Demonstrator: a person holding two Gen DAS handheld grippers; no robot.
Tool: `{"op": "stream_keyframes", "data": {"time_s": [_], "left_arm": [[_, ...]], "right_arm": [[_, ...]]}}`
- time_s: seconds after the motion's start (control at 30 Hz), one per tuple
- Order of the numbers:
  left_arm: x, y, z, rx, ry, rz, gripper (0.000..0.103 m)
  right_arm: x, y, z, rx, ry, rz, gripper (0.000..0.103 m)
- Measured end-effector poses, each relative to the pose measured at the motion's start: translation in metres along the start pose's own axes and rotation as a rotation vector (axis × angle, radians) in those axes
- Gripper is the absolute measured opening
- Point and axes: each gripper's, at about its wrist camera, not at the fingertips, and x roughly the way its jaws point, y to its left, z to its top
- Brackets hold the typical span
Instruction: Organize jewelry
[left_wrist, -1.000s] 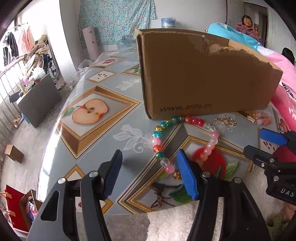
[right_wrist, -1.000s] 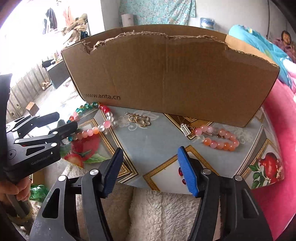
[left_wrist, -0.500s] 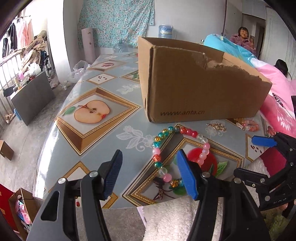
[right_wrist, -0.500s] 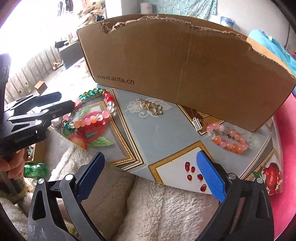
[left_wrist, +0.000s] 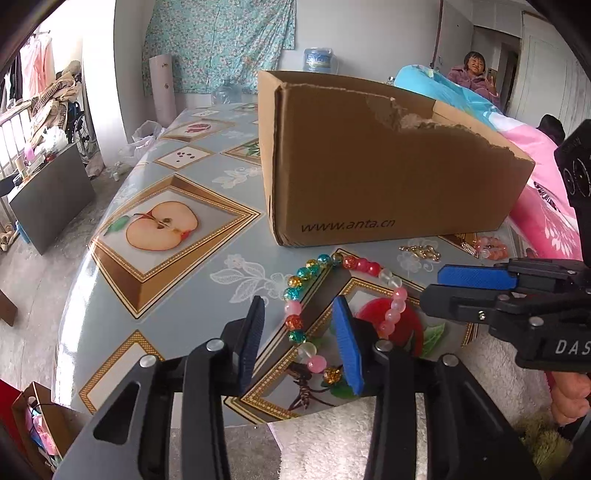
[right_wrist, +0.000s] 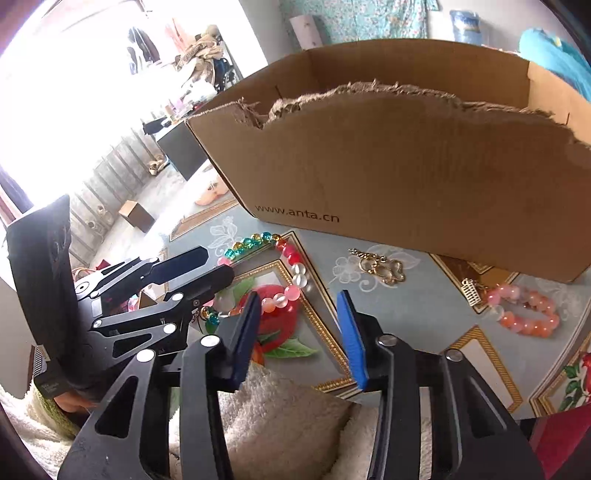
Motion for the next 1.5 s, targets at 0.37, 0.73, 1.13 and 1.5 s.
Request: {"op": "stream_keyframes", "data": {"time_s": [0.37, 0.73, 1.13, 1.5], "left_arm": [[0.011, -0.002, 0.007, 0.013, 0.031, 0.025, 0.023], [0.014, -0.002, 0.012, 0.010, 0.051, 0.049, 0.009], [0.014, -0.009, 0.013, 0.031, 0.097, 0.061, 0.010], [0.017, -0.012, 0.019, 0.027, 0.130, 0.084, 0.010]], "right_arm": [[0.015, 0.011, 0.009, -0.027, 0.020, -0.001, 0.019], [0.014, 0.012, 0.009, -0.052, 0.031, -0.050, 0.009], [0.013, 0.012, 0.009, -0.069, 0.028, -0.085, 0.016], [0.022, 0.014, 0.010, -0.068, 0.039, -0.066, 0.020]]}}
